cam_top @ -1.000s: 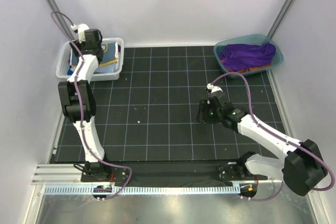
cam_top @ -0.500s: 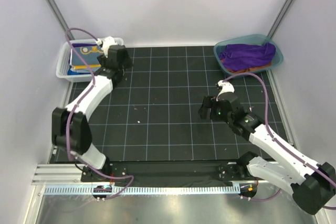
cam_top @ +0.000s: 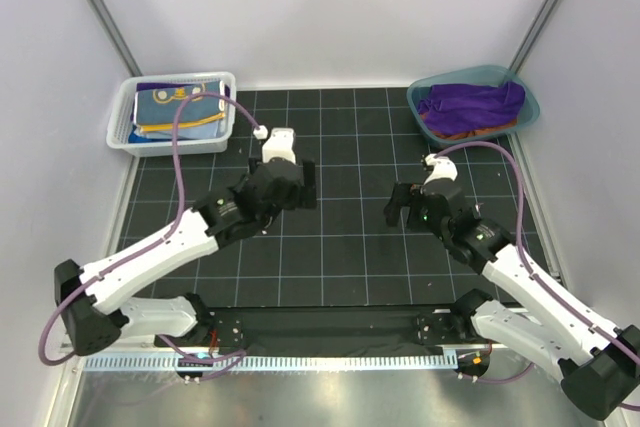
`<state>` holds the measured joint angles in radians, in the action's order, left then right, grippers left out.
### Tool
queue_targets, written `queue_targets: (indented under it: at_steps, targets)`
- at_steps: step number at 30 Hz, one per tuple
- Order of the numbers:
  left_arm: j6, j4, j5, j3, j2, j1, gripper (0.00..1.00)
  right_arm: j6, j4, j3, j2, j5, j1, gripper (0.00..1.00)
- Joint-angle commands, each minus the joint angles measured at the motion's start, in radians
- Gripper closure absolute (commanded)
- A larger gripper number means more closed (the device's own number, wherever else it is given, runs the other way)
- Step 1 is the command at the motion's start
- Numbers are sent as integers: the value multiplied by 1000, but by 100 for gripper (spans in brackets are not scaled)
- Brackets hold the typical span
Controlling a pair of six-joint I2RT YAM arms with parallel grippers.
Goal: Fold and stack the towels
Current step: Neatly place the folded towel into the bin
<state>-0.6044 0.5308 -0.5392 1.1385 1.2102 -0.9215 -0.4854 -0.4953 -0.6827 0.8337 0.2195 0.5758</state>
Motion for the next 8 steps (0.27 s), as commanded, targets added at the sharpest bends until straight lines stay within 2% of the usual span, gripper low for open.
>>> queue_targets:
  at_steps: [1, 8]
  targets:
    - [-46, 146, -25, -14, -99, -23, 17, -12, -15, -38, -11, 41, -1, 0]
    - [-9, 233, 33, -57, -208, -27, 17, -16, 18, -6, -77, 93, -1, 0]
